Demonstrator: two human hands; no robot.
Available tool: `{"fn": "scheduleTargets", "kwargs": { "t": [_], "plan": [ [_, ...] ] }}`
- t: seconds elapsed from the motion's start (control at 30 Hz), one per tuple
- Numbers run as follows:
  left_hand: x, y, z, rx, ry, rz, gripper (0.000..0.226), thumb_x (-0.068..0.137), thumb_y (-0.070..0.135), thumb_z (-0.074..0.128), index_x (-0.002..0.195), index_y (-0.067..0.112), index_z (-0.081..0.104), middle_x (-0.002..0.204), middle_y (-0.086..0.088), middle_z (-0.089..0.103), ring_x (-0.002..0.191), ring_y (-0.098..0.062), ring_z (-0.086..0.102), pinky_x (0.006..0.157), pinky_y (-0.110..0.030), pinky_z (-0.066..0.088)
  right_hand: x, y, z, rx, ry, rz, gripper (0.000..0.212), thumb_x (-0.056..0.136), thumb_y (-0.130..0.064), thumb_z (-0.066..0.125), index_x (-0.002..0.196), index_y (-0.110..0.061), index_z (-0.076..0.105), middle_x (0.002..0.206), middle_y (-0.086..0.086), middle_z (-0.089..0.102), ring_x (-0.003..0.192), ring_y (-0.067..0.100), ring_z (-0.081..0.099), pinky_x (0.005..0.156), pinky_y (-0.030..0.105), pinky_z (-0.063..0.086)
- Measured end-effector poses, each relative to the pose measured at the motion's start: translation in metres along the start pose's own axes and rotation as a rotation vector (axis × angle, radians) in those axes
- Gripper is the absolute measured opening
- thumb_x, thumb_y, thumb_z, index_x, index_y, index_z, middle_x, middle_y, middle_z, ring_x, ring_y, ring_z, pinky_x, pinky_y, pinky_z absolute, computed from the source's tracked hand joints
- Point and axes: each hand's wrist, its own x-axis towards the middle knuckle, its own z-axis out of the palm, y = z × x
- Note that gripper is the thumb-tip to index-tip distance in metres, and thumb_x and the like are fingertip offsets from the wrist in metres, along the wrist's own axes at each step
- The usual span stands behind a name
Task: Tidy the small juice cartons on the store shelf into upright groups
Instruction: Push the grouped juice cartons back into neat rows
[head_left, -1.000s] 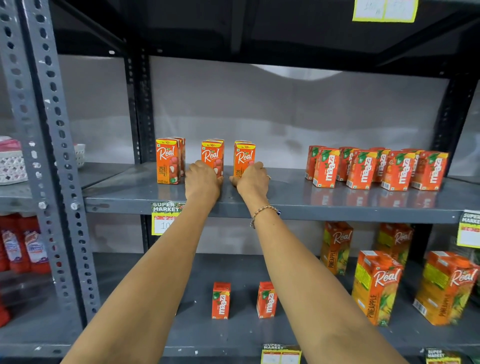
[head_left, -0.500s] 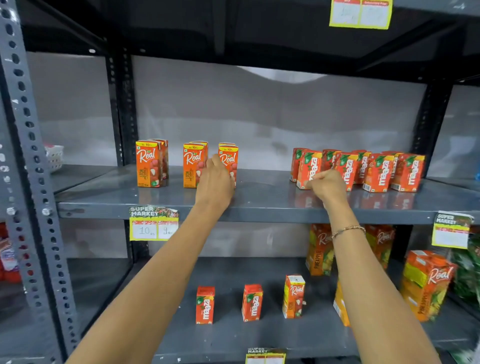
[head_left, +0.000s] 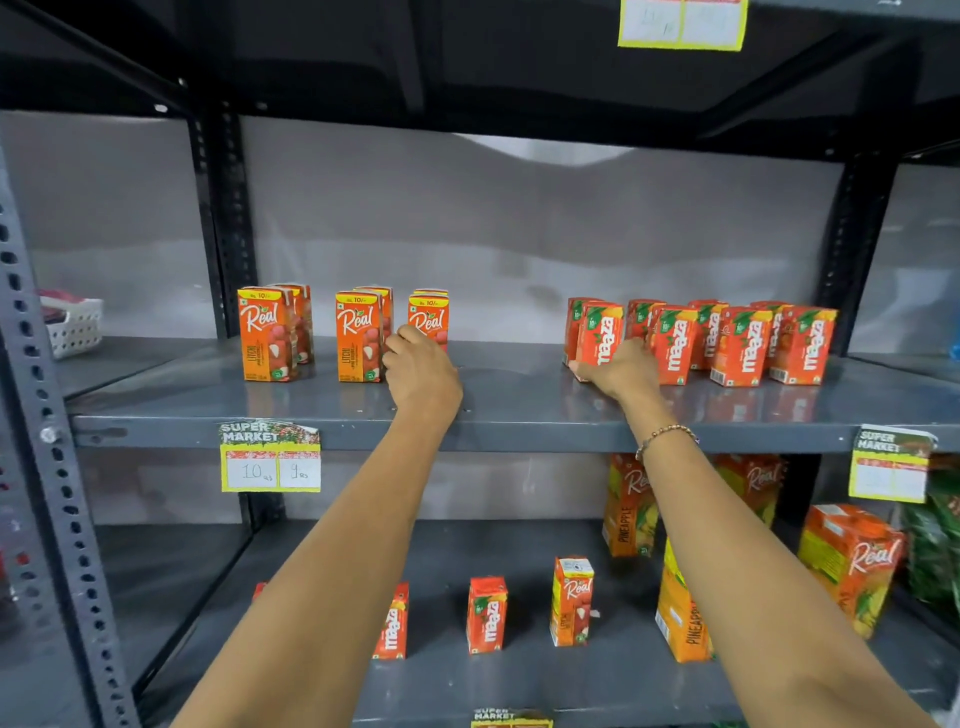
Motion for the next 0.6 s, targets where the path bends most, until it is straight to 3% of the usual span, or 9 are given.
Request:
{"fn": "scheduleTargets", "kwargs": {
  "t": [0.6],
  "plan": [
    [0.0023, -0.0019, 0.0079, 0.119, 0.035, 0.031, 0.07, 0.092, 0.026, 0.062, 0.142, -0.003, 0.021, 0.143, -0.023, 0.037, 0.132, -0.037, 0.04, 0.107, -0.041, 0.039, 0.0015, -0.0004, 0.0039, -0.1, 0.045, -0.016, 0.071, 0.076, -0.04, 0.072, 0.127, -0.002, 0.041, 0.125, 0.016, 0.057, 0.112, 0.032, 0.058, 0.089, 0.036, 0.047]
  ]
}}
